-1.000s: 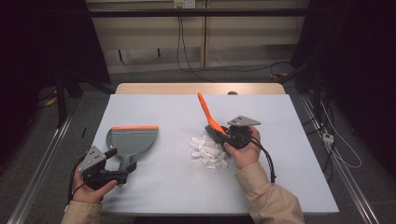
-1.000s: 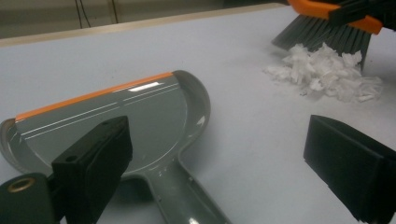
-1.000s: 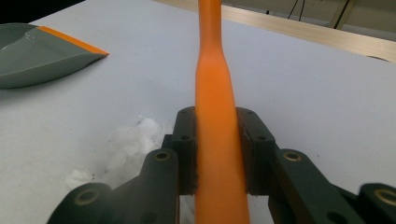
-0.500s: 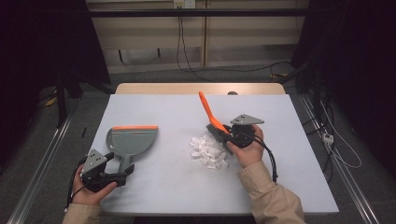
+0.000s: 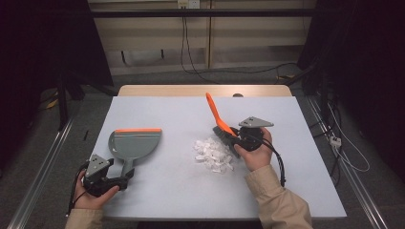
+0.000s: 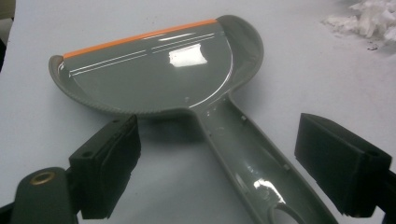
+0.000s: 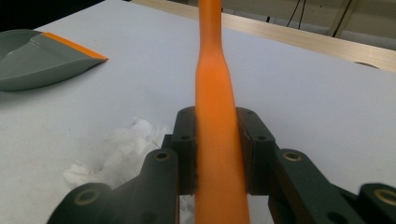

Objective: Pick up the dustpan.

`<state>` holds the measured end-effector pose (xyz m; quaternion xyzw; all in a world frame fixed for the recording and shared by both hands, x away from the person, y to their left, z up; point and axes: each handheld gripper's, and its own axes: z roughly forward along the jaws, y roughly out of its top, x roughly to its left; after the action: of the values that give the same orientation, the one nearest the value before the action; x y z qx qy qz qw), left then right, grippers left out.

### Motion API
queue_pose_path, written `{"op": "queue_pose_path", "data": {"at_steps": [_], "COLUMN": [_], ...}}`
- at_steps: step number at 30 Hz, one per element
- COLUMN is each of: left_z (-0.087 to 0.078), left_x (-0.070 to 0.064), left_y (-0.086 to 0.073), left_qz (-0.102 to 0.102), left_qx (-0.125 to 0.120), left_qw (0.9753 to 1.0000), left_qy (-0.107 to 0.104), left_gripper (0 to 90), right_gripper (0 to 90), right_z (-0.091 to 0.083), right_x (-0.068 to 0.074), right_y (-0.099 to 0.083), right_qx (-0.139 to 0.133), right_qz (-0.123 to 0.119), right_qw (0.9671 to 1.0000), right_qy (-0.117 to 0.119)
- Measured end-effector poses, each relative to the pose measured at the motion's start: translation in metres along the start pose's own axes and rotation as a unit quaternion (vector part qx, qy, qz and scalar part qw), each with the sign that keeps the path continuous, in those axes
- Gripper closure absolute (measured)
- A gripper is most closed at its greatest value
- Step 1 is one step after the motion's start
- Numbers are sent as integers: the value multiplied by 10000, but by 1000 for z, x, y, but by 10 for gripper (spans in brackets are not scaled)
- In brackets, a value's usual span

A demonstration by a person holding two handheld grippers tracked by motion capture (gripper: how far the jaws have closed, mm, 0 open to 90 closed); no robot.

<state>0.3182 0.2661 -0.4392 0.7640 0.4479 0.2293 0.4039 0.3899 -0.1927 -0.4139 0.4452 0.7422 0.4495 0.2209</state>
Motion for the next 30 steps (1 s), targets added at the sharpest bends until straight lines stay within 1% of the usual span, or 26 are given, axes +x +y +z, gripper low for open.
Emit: {"op": "queue_pose_path", "data": {"at_steps": [2, 4, 7, 9, 10, 12, 13, 14, 16, 17, 18, 19, 20, 21, 22, 24, 25, 28, 29, 30], "left_z": [1, 1, -1, -2, -2, -1, 1, 4, 9, 12, 15, 19, 22, 25, 26, 28, 29, 31, 32, 32], "left_x": [1, 2, 6, 9, 11, 11, 10, 9, 8, 7, 7, 6, 7, 7, 7, 6, 5, 6, 6, 7], "left_y": [-1, -2, -2, -2, -1, 3, 5, 9, 13, 15, 16, 17, 18, 18, 18, 19, 19, 20, 19, 19], "left_qz": [-62, -189, -346, -447, -471, -452, -433, -393, -399, -413, -366, -406, -419, -433, -417, -374, -364, -361, -383, -371], "left_qx": [104, 132, 224, 256, 284, 355, 356, 472, 512, 595, 674, 705, 793, 823, 804, 880, 839, 863, 867, 921], "left_qw": [9999, 9997, 9992, 9987, 9985, 9983, 9984, 9981, 9979, 9974, 9970, 9966, 9959, 9956, 9958, 9954, 9958, 9955, 9954, 9950], "left_qy": [-1, 15, -7, 37, 67, 53, 74, 93, 71, 55, 93, 104, 75, 89, 116, 88, 106, 124, 132, 110], "left_gripper": [161, 170, 249, 306, 313, 361, 371, 373, 376, 391, 398, 399, 409, 422, 422, 456, 459, 492, 513, 545], "right_gripper": [718, 718, 718, 718, 718, 718, 718, 718, 718, 718, 718, 718, 718, 718, 718, 718, 718, 718, 718, 718], "right_z": [0, 0, 0, 0, 0, 0, -1, -1, -2, -2, -3, -3, -4, -4, -4, -4, -4, -4, -4, -4], "right_x": [-1, -2, -3, -2, -2, -2, -2, -2, -2, -3, -3, -4, -4, -4, -5, -5, -5, -7, -7, -7], "right_y": [-1, -1, -1, 0, 0, 0, 0, 0, 1, 1, 1, 1, 1, 1, 1, 0, 0, -1, -1, -1], "right_qx": [2, 1, 1, -20, -25, -31, -37, -29, -29, -28, -36, -44, -52, -56, -43, -33, -19, -29, -30, -33], "right_qz": [34, 59, 77, 87, 85, 74, 65, 54, 83, 85, 101, 105, 109, 104, 112, 101, 104, 121, 123, 135], "right_qw": [10000, 10000, 10000, 10000, 10000, 10000, 10000, 10000, 10000, 10000, 9999, 9999, 9999, 9999, 9999, 9999, 9999, 9999, 9999, 9999], "right_qy": [-17, -16, -16, -2, 3, 41, 40, 38, 28, 28, 26, 24, 12, 10, 14, 1, -9, -24, -25, -32]}}
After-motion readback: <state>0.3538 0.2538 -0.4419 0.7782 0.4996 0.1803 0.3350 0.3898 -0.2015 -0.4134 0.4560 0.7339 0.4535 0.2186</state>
